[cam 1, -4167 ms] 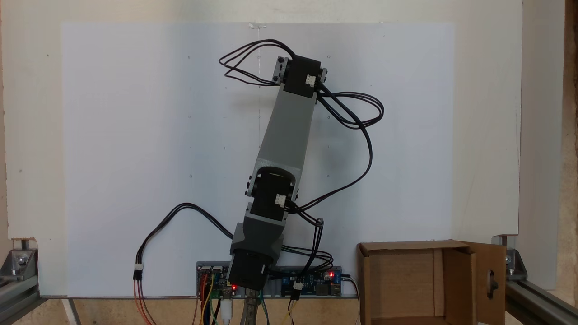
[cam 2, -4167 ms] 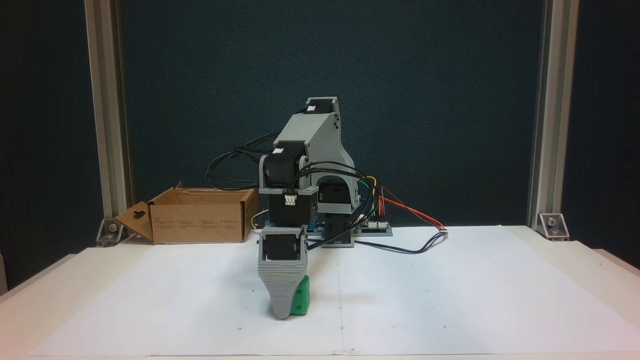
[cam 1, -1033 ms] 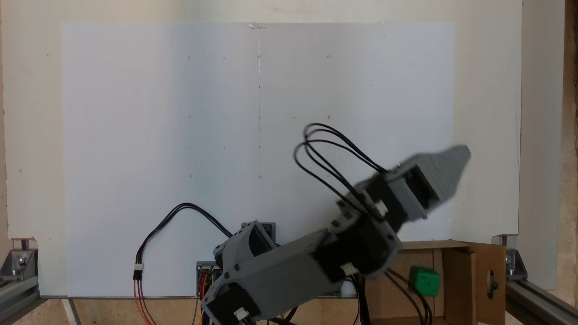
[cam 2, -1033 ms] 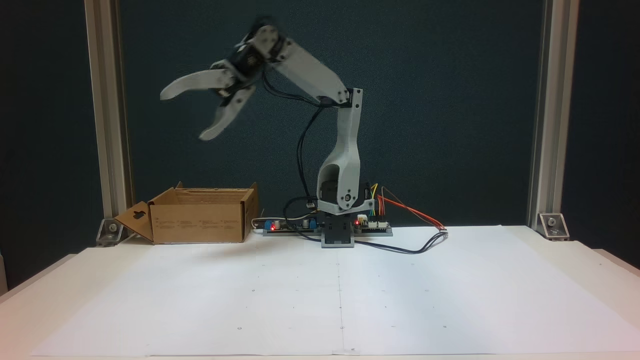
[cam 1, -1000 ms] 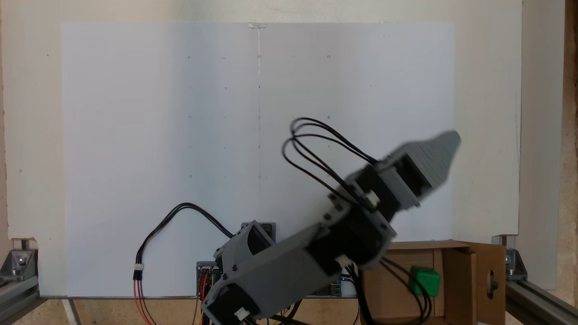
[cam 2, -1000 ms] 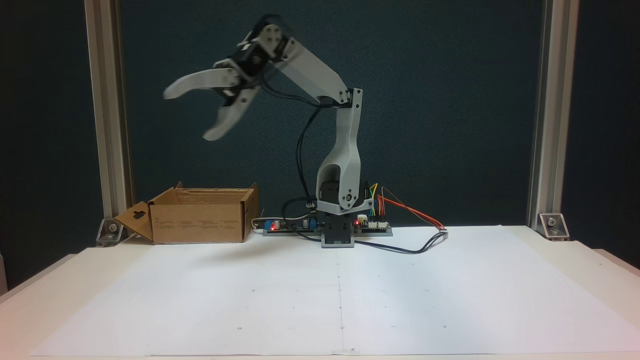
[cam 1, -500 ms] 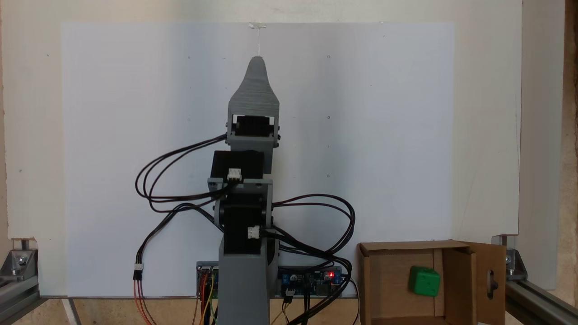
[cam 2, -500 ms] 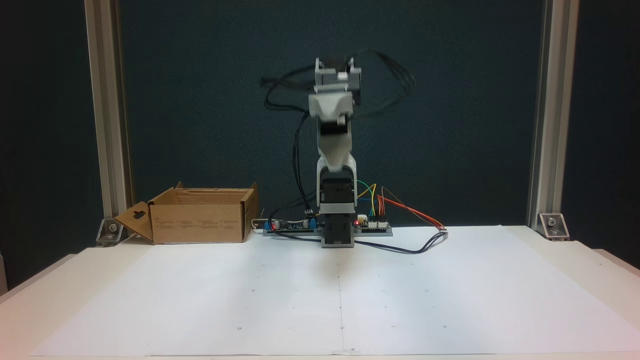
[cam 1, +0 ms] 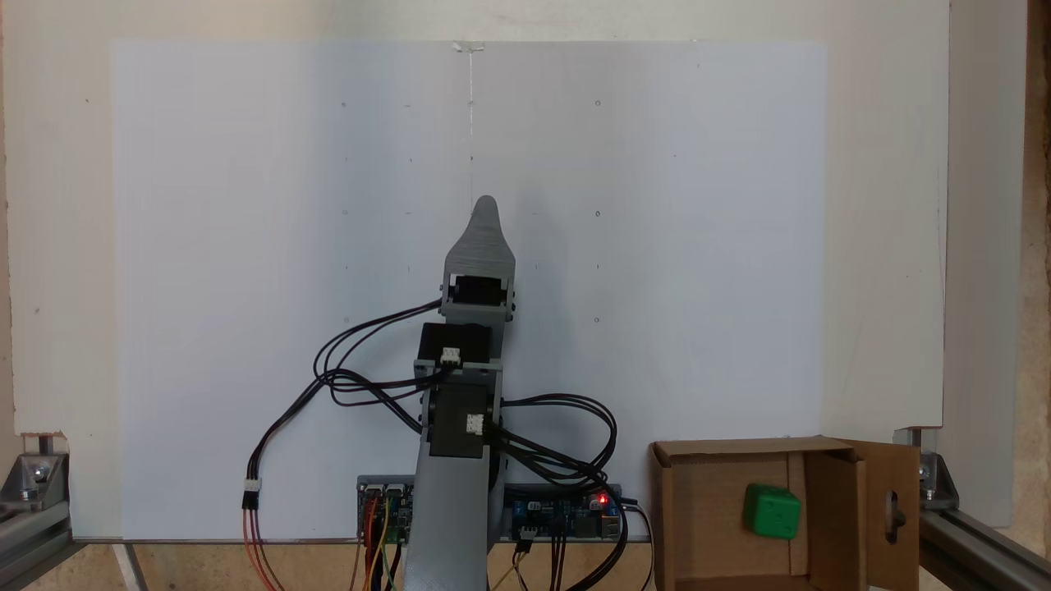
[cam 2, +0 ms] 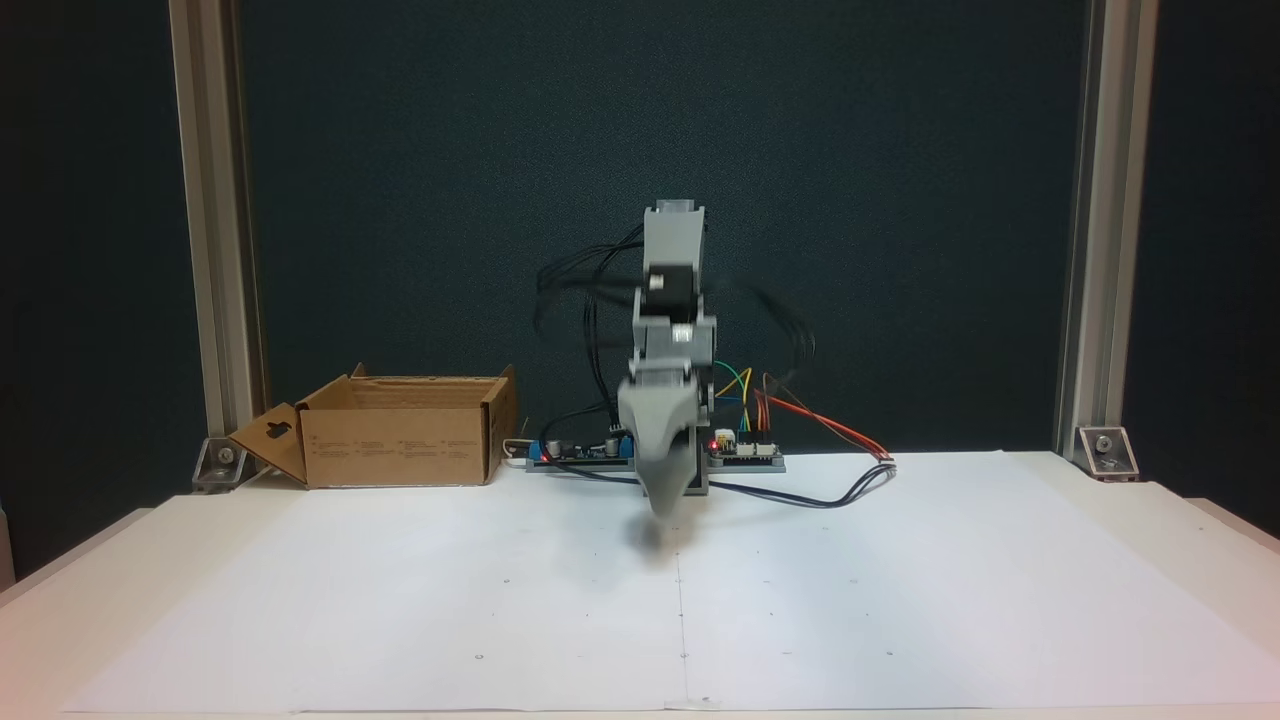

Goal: Grasp a green dice and put it in the bin.

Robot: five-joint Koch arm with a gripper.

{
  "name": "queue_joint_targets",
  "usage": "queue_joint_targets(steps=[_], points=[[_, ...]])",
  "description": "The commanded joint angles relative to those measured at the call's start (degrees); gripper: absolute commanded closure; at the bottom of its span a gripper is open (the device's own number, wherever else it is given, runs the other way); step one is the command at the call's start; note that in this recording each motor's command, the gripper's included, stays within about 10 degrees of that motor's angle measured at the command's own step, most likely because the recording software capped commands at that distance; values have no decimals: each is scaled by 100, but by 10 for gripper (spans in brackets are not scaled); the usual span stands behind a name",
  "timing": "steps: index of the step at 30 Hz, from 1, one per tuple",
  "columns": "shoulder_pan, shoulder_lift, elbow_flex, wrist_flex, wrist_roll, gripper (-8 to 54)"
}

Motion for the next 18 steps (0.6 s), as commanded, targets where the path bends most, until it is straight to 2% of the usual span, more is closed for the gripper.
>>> queue_joint_targets(steps=[1, 7, 18], points=[[-44, 633, 53, -947, 0, 15], [9, 624, 1037, -2459, 9, 16], [9, 624, 1846, -5087, 18, 14]])
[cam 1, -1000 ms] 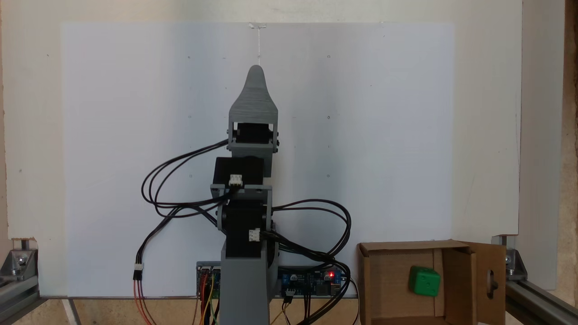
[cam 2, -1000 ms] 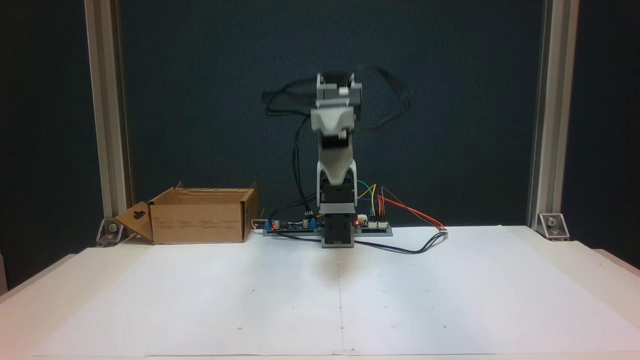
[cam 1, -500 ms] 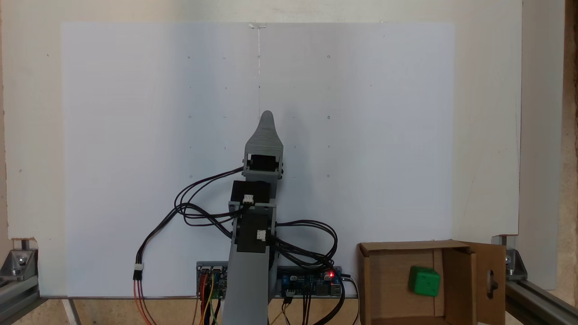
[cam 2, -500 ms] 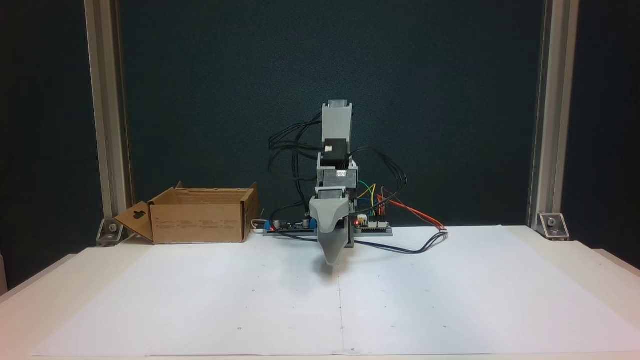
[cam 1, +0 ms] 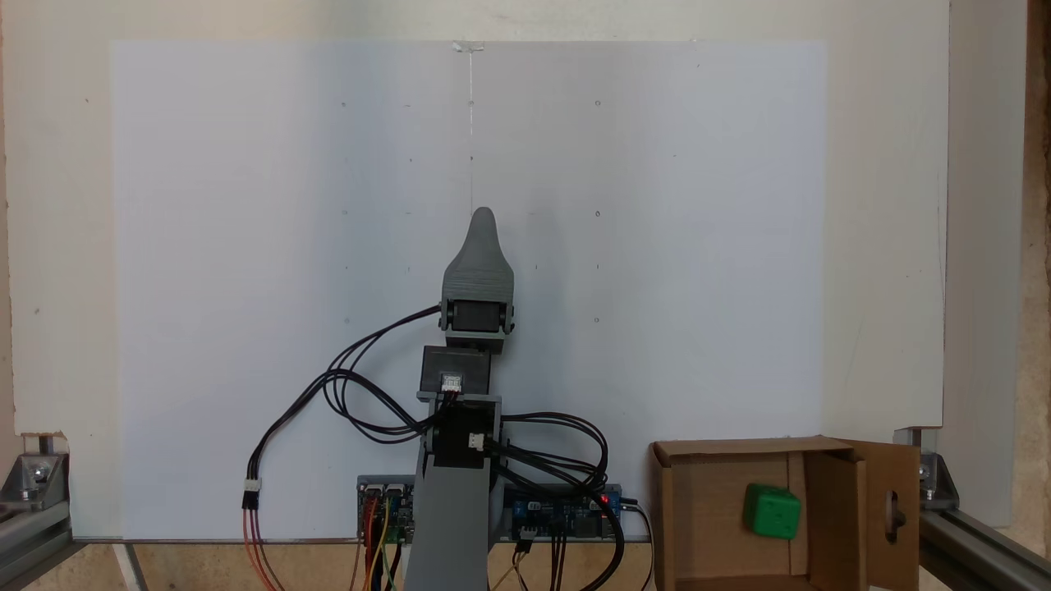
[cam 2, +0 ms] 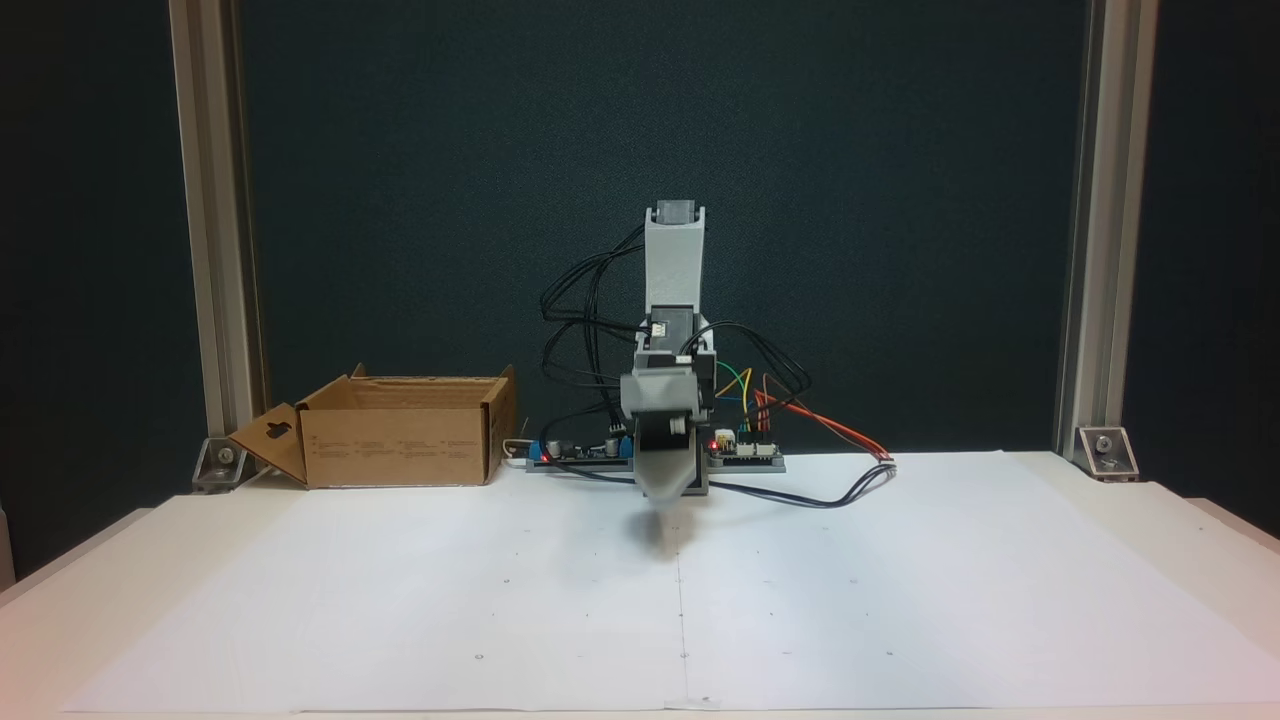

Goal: Grasp a green dice and put it in the bin.

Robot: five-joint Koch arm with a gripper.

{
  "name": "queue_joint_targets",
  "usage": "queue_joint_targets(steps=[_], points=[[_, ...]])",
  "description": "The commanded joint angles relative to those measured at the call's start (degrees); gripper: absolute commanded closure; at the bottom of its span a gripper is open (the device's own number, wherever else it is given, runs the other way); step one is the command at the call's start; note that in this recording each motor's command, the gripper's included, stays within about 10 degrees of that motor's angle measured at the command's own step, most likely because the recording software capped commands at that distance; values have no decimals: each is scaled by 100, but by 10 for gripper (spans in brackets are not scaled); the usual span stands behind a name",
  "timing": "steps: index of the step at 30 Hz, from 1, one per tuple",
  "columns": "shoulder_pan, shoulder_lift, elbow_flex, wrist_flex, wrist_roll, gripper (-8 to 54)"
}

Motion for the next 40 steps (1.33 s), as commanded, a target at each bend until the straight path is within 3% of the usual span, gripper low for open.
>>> queue_joint_targets(steps=[1, 14, 40], points=[[0, 624, 105, -947, 9, 13], [-9, 615, 439, -3797, 9, 3], [-26, 589, 439, -3577, 0, 4]])
